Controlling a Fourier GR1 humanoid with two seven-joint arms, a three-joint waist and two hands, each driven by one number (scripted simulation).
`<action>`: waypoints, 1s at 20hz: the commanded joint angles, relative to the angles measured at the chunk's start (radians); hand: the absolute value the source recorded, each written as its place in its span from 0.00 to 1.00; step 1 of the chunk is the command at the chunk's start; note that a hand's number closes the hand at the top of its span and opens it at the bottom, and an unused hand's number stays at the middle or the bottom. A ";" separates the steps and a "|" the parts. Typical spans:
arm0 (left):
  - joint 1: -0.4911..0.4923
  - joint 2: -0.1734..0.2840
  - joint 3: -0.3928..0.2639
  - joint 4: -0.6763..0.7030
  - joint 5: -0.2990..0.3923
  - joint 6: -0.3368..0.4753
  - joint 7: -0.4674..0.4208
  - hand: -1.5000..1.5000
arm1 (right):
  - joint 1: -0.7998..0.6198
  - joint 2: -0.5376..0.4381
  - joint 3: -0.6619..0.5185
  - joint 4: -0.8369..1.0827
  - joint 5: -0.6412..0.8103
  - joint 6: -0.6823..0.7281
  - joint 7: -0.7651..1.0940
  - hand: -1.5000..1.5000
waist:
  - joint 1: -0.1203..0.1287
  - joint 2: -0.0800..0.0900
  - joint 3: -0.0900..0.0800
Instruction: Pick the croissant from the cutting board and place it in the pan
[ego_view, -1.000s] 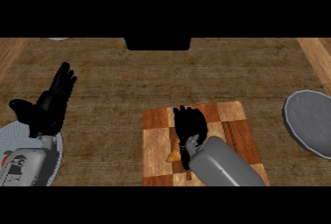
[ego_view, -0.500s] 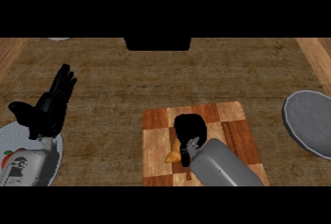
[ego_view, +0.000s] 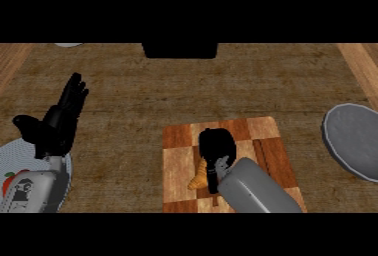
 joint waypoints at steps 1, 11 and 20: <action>0.018 0.011 0.040 0.030 0.017 -0.042 -0.044 0.50 | 0.003 0.019 -0.049 0.021 0.017 -0.020 0.004 1.00 | 0.001 0.008 0.002; -0.043 0.020 0.043 0.017 0.008 -0.003 0.031 0.50 | 0.067 -0.011 -0.035 -0.258 0.268 -0.479 0.316 1.00 | -0.025 -0.001 0.002; 0.059 -0.007 0.019 -0.032 -0.006 -0.009 -0.015 0.50 | 0.154 -0.070 -0.050 -0.618 0.520 -0.480 0.423 1.00 | -0.016 -0.001 0.002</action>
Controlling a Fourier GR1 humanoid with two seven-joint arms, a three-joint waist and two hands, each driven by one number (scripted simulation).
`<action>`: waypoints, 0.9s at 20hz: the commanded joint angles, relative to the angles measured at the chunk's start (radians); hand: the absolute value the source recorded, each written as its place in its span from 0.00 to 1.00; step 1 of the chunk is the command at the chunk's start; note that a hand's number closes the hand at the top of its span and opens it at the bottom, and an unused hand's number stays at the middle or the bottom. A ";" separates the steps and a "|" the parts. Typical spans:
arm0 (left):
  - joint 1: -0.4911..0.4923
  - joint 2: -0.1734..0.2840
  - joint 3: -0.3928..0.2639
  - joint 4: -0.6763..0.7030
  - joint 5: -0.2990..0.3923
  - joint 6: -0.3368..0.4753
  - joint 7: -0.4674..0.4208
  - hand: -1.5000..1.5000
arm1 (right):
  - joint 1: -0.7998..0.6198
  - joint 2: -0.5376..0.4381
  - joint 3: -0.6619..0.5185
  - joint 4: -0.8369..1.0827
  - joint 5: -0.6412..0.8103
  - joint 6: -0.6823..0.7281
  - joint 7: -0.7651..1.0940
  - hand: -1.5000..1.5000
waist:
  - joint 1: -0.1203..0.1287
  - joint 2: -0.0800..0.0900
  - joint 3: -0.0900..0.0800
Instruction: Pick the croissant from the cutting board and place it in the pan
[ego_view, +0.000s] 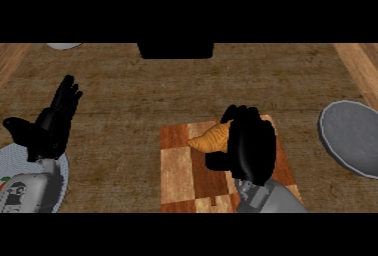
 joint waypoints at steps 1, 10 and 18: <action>-0.016 0.000 0.007 0.036 0.002 -0.016 -0.024 0.50 | 0.029 -0.042 -0.061 -0.143 0.085 -0.008 0.091 1.00 | 0.000 0.005 0.000; -0.014 -0.021 -0.005 0.012 -0.015 0.004 -0.011 0.50 | 0.124 -0.104 -0.420 -0.309 -0.111 -0.172 -0.096 1.00 | 0.007 0.010 0.002; 0.016 -0.048 -0.032 -0.023 -0.036 0.006 -0.016 0.50 | 0.252 -0.298 -0.749 -0.063 -0.342 -0.297 -0.439 1.00 | 0.014 0.011 0.002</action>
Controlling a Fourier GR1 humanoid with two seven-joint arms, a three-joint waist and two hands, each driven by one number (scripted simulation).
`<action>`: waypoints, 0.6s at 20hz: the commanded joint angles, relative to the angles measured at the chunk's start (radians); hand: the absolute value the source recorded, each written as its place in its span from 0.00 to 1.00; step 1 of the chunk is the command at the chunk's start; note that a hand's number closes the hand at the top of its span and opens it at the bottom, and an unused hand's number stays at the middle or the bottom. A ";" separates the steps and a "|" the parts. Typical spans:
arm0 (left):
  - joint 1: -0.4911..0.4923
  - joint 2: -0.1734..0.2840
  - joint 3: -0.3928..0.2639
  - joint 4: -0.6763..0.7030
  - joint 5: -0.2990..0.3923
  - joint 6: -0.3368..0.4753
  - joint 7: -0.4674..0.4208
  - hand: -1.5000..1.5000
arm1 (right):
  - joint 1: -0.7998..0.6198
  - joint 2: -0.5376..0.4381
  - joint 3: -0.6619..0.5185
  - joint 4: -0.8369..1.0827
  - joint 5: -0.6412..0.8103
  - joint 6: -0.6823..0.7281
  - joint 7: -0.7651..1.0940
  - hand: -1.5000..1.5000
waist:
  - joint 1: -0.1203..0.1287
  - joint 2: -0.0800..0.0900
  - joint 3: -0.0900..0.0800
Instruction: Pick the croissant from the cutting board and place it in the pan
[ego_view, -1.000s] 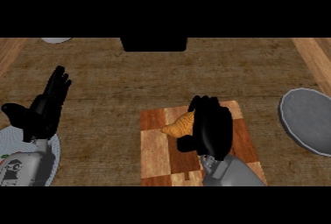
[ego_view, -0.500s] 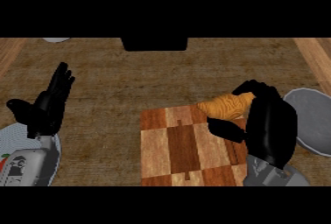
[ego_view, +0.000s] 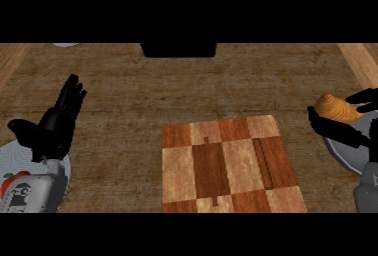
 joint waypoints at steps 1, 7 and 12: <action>-0.002 -0.008 -0.008 -0.026 -0.018 0.023 0.035 0.50 | 0.034 -0.128 -0.204 0.161 -0.144 -0.063 -0.190 1.00 | 0.003 0.002 0.001; -0.024 -0.001 0.003 0.007 0.001 -0.014 0.024 0.50 | -0.050 -0.211 -0.273 0.551 -0.090 -0.182 -0.376 1.00 | 0.021 0.005 0.001; -0.040 -0.015 0.000 0.022 -0.011 -0.005 0.006 0.50 | -0.154 -0.268 -0.375 0.929 -0.195 -0.306 -0.631 1.00 | 0.032 0.010 0.003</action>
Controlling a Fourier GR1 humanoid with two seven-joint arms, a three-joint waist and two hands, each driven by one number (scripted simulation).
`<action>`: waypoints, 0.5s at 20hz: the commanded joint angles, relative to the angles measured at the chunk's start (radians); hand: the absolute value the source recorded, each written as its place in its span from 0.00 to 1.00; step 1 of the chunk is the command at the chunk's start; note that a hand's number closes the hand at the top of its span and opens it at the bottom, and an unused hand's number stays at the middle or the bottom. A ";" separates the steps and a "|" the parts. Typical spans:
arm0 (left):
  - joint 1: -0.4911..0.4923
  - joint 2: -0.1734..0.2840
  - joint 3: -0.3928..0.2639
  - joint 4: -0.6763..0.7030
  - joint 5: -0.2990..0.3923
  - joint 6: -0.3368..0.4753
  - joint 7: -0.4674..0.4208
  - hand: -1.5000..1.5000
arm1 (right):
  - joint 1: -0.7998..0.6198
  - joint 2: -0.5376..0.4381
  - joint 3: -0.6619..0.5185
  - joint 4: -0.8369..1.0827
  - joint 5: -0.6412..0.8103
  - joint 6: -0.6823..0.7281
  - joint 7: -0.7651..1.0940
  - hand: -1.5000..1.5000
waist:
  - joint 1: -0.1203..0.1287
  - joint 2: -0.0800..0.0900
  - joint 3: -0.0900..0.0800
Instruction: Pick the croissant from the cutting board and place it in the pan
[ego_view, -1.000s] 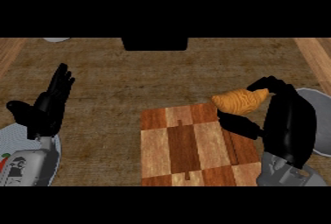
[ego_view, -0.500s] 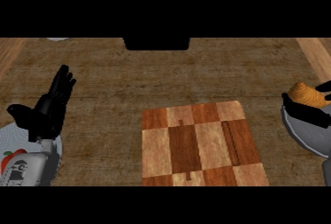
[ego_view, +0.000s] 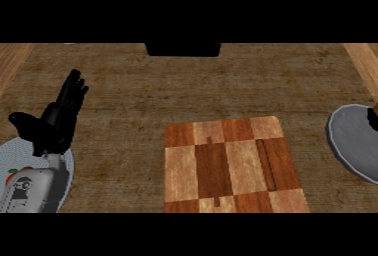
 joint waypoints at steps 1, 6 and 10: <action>0.028 -0.016 -0.010 -0.024 -0.001 -0.004 -0.020 0.50 | -0.101 -0.049 -0.076 0.330 -0.051 -0.100 -0.191 1.00 | 0.013 0.002 0.001; 0.005 -0.031 -0.019 -0.003 -0.015 0.011 0.003 0.50 | -0.138 -0.021 -0.177 0.488 -0.230 -0.098 -0.405 1.00 | 0.003 0.002 0.003; -0.013 -0.002 -0.010 -0.009 -0.011 -0.011 0.013 0.50 | -0.224 -0.043 -0.188 0.642 -0.276 0.116 -0.378 0.00 | 0.020 0.006 0.003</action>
